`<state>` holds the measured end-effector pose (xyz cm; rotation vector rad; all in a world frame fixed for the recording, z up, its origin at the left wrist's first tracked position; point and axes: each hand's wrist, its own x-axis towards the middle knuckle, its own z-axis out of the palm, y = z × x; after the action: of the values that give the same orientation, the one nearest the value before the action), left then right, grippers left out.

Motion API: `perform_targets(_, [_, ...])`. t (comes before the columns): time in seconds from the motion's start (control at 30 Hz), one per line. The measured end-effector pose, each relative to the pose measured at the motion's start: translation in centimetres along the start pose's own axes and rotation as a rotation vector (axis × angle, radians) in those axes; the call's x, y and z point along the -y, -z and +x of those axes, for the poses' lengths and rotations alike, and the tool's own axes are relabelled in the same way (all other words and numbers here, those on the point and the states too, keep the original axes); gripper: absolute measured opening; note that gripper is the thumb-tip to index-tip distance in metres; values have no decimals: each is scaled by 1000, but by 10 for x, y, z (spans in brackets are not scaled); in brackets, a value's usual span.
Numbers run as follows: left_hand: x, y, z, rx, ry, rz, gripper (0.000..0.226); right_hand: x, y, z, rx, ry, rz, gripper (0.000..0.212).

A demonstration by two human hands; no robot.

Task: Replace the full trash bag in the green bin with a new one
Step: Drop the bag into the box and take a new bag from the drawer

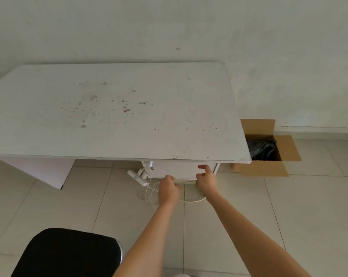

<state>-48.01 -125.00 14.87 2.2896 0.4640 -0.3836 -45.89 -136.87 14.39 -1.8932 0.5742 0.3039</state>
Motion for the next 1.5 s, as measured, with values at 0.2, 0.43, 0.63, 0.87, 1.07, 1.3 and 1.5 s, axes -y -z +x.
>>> perform_targets(0.2, [5,-54,101,-197,-256,-105,34,-12,-39,92,-93,253,-48,17])
perform_targets(0.43, [51,-114,167,-427,-718,-282,26,-61,-97,146,-295,819,144,24])
perform_targets(0.63, [73,-130,200,-652,-1021,-212,25,-74,-115,174,-511,1106,117,33])
perform_targets(0.87, [55,-97,194,-883,-1070,-198,27,-36,-98,159,-711,1135,-210,42])
perform_targets(1.07, [54,-90,191,-729,-1039,129,50,-28,-98,158,-725,1153,-324,29])
perform_targets(1.3, [65,-82,173,-502,-873,539,65,-12,-97,138,-762,1012,-769,44])
perform_targets(1.5, [70,-65,158,-696,-1000,234,38,-23,-90,119,-725,1063,-638,41])
